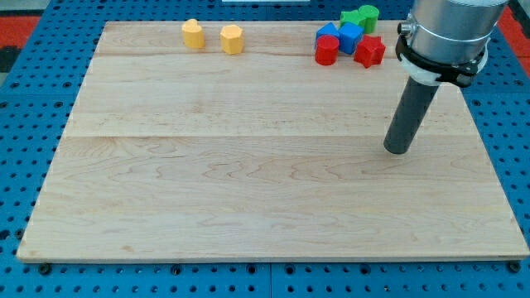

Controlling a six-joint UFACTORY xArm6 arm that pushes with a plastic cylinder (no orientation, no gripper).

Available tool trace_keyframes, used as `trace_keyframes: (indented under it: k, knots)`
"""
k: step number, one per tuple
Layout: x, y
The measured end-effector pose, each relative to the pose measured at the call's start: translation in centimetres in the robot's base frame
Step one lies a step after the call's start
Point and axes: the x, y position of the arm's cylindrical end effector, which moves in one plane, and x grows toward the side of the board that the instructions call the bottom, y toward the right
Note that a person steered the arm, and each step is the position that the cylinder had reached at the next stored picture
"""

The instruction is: Push blue blocks into yellow blocks

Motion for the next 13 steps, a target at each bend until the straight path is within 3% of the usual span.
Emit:
trace_keyframes:
  k: [3,6,7,9,11,13]
  knots:
    - [0.0,-1.2]
    - [-1.3,4.2]
    - [-7.0,7.9]
    - [-23.4,10.9]
    - [-24.8,10.2]
    - [-22.3,9.6]
